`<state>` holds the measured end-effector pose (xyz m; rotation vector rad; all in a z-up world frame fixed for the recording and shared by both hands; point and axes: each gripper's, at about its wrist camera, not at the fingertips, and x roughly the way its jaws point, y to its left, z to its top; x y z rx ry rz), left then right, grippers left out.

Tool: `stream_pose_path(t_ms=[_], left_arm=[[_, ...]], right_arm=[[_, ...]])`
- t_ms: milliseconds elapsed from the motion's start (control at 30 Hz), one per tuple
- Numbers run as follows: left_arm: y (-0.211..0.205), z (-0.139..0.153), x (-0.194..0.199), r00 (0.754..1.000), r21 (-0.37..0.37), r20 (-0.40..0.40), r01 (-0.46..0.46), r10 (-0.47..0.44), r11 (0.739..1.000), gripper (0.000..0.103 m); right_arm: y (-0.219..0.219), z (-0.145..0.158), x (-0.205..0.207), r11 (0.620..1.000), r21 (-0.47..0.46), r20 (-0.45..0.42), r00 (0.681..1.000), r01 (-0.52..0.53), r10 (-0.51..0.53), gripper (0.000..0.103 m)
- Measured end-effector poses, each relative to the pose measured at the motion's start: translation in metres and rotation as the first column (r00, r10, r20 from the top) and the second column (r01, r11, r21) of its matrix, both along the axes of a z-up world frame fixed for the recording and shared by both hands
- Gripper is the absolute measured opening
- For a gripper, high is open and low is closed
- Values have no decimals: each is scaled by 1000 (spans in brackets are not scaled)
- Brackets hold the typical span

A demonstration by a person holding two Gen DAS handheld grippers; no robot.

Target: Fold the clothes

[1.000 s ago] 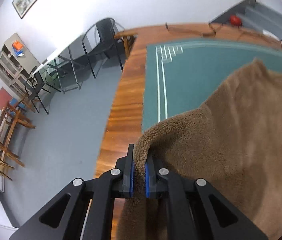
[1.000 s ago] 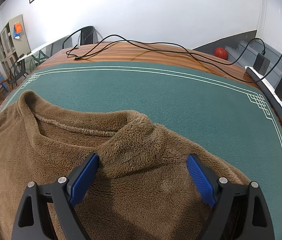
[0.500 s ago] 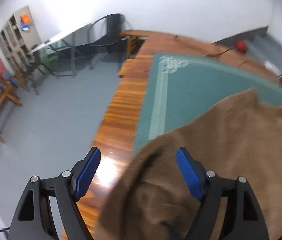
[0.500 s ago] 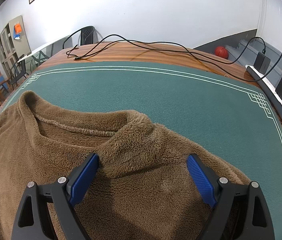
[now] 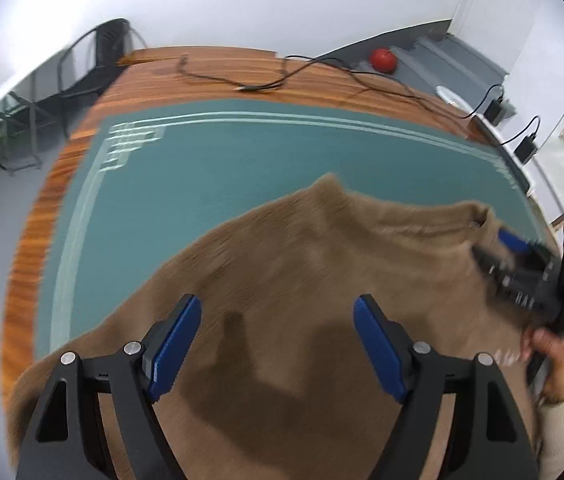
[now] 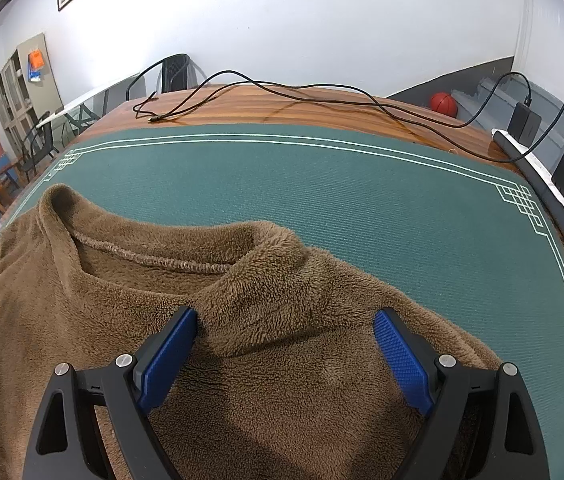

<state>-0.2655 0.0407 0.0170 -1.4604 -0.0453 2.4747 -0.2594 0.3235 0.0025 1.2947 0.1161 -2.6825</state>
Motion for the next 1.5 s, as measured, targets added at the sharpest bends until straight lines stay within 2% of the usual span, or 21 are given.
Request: stream_pose_path(t_ms=[67,300,433,533,867,1033,1133,1200,1300,1367,1400,1500], left_arm=[[14,-4,-13,1000,0,7,5,-5,1000,82],[39,-29,-52,1000,-93,6,-29,30,995,82],[44,-36,-60,999,-131,-35,-25,21,991,93],[40,-31,-54,998,-130,-55,-29,22,991,101],[21,-9,-29,993,-111,-117,-47,34,993,101],[19,18,31,995,-105,-85,44,-53,994,101],[24,24,79,987,-137,-62,136,-146,981,101],[24,25,114,978,-156,-56,192,-202,969,102],[21,16,162,964,-158,-39,254,-263,954,102],[18,10,186,959,-141,-30,274,-280,951,102],[16,7,195,959,-130,-27,278,-283,952,102],[12,-3,216,961,-117,-31,268,-274,956,102]], right_arm=[[0,0,0,1000,-5,-1,1000,0,0,92],[-2,2,3,1000,5,-14,1000,1,-1,92],[-1,3,4,1000,7,-17,1000,2,-2,92],[-2,3,4,1000,8,-17,1000,2,-2,92],[1,2,1,1000,-2,0,1000,4,-4,93],[1,2,2,1000,-9,-5,1000,4,-4,93],[5,8,8,1000,-16,-38,999,16,-17,93],[6,16,21,999,13,-53,998,44,-44,93],[11,33,56,994,-105,-17,999,37,-39,93],[9,43,87,979,-202,33,999,-7,14,93],[4,46,104,978,-204,42,998,-40,49,93],[-18,52,159,979,-135,59,985,-155,164,93]])
